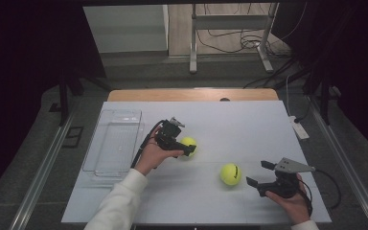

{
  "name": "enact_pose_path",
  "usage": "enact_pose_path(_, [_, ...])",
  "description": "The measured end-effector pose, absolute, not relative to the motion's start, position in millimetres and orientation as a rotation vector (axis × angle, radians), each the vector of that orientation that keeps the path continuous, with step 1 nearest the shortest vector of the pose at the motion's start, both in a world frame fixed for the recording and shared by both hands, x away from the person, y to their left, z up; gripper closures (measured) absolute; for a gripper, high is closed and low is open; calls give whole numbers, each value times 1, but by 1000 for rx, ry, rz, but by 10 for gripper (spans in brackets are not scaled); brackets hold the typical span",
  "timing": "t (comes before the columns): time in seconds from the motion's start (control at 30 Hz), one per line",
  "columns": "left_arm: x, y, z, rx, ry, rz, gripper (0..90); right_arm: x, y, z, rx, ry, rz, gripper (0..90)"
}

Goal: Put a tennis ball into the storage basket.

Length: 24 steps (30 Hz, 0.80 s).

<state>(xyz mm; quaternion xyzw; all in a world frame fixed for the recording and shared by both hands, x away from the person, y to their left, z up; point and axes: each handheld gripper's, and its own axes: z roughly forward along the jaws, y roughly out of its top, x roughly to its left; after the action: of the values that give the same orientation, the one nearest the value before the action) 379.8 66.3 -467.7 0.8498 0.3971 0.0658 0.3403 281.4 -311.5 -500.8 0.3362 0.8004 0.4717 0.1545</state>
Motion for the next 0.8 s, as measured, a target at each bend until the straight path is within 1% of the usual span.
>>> enact_pose_path(0.8, [394,60,-481,2236,1076,127,74,282,-311,-503,966,2301,1347,111])
